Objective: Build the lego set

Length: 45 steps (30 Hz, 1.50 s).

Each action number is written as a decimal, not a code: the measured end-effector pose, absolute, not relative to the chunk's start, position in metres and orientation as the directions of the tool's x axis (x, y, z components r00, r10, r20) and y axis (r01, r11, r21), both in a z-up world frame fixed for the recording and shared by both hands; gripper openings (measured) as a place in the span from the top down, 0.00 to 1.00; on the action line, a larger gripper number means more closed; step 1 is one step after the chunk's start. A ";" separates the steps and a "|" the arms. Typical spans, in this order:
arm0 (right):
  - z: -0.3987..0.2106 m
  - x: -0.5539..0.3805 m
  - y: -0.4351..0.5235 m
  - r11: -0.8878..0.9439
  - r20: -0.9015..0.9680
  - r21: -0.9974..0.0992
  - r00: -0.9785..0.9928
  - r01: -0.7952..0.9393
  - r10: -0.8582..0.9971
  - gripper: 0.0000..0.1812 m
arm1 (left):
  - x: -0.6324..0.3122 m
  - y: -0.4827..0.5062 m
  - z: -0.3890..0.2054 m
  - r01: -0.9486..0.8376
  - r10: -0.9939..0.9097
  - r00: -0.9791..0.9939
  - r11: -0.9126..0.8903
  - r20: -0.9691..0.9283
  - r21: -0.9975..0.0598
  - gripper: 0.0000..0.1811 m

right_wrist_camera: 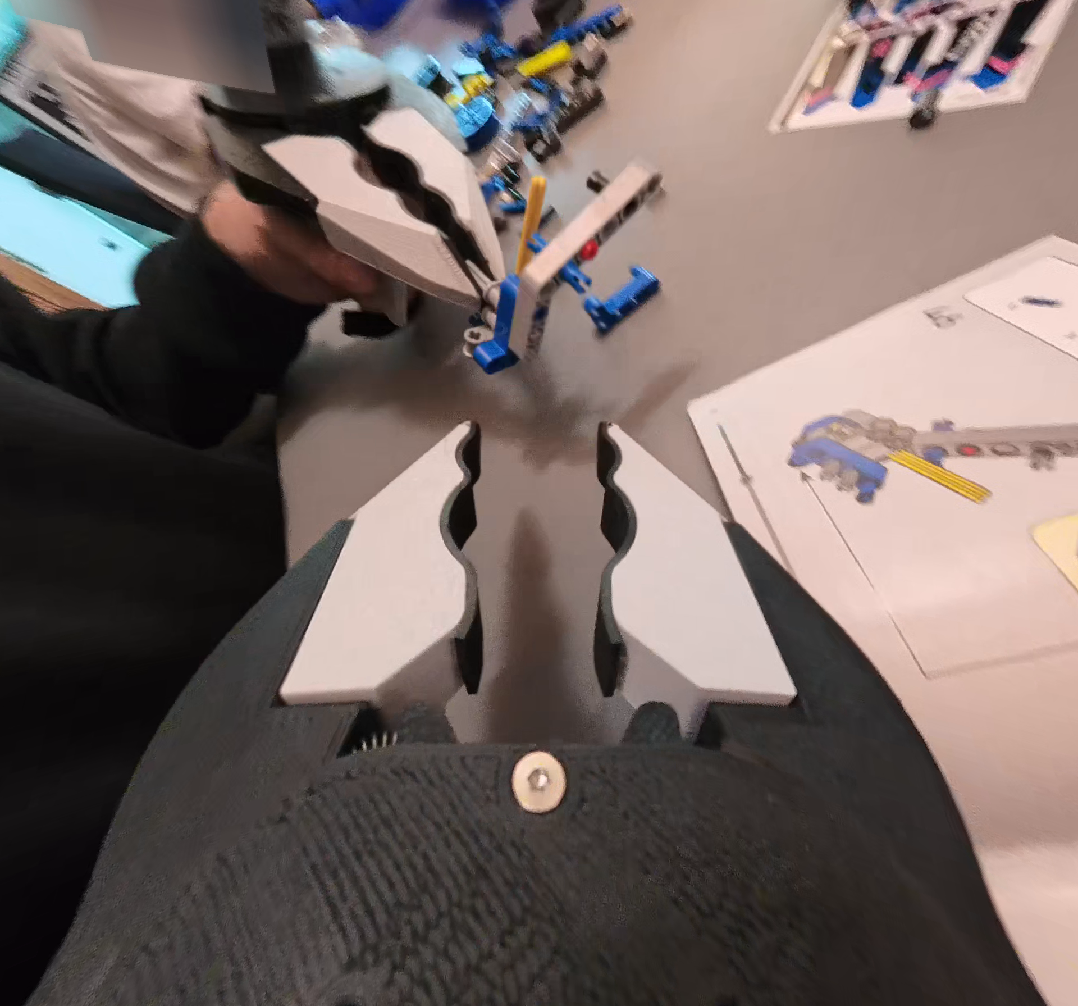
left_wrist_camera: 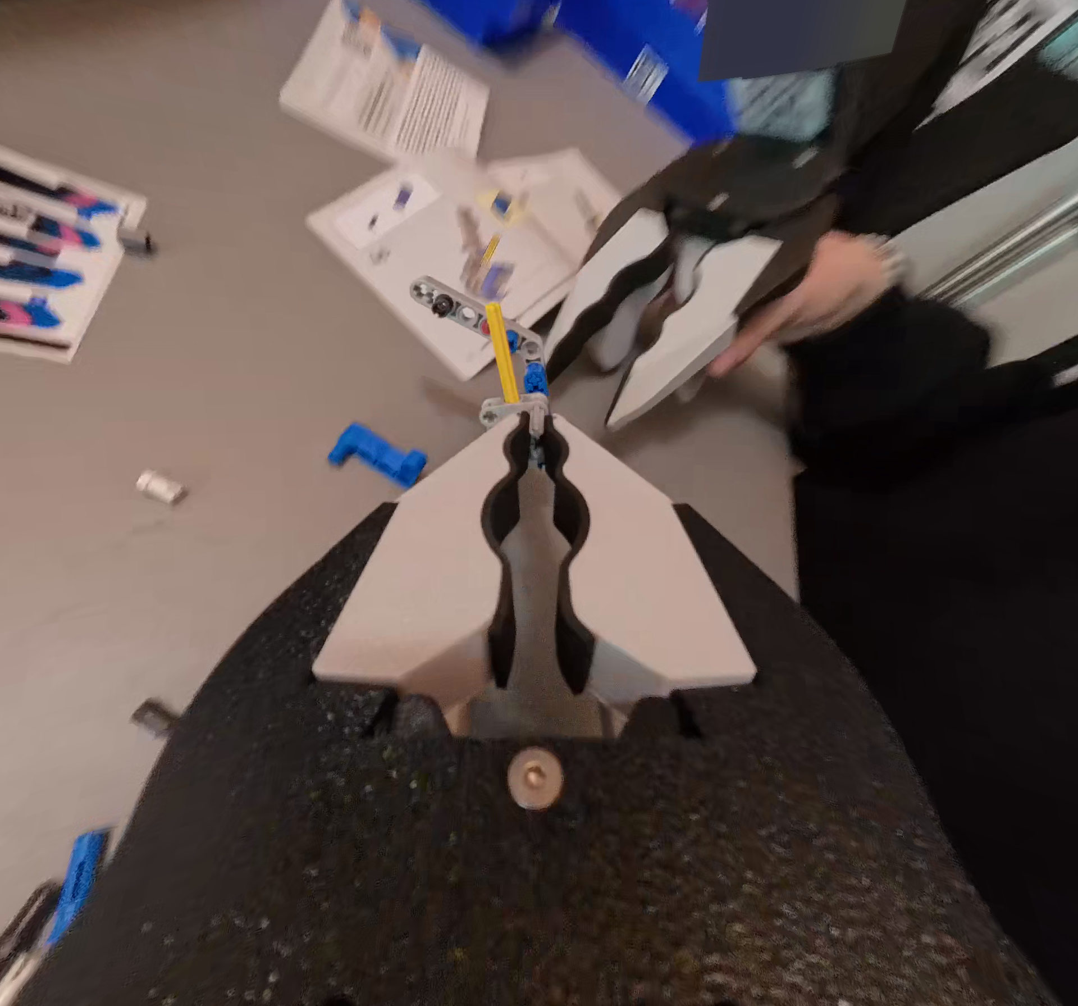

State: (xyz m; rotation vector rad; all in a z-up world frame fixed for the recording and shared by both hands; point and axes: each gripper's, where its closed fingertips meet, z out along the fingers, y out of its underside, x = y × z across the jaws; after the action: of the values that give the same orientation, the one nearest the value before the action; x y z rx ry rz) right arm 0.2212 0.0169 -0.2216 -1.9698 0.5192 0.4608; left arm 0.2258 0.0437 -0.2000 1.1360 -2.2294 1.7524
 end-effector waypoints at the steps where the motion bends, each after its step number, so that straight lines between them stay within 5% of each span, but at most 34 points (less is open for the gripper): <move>1: -0.215 0.219 0.020 -0.365 -0.546 -0.754 0.830 -0.546 -0.115 0.78 | 0.224 0.042 -0.190 -0.579 -0.442 -0.734 0.011 0.515 -0.816 0.99; 9: -0.164 0.221 0.026 -0.070 -0.552 -0.834 0.830 -0.548 0.083 0.90 | 0.214 0.031 -0.167 -0.472 -0.290 -0.840 -0.024 0.458 -0.881 0.99; 22: -0.158 0.213 0.029 -0.057 -0.465 -0.885 0.880 -0.461 0.095 0.96 | 0.211 0.026 -0.159 -0.441 -0.254 -0.862 -0.048 0.438 -0.896 0.99; 29: -0.171 0.243 0.005 -0.070 -0.425 -0.899 0.899 -0.433 -0.108 0.97 | 0.245 0.077 -0.195 -0.333 -0.519 -0.844 0.306 0.137 -0.892 0.88; 34: -0.175 0.245 0.003 -0.088 -0.411 -0.901 0.900 -0.426 -0.148 0.97 | 0.244 0.082 -0.228 -0.264 -0.431 -0.902 0.609 -0.033 -0.748 0.85; 45: -0.179 0.227 -0.025 -0.154 -0.329 -0.924 0.932 -0.351 -0.151 0.97 | 0.244 0.062 -0.248 -0.244 -0.456 -0.884 0.644 -0.107 -0.725 0.98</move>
State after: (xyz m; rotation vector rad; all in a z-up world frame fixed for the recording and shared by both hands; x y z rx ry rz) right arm 0.2272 -0.0248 -0.1787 -1.7308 0.3805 0.1822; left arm 0.2439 0.0622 -0.2483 0.6758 -3.0980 1.2943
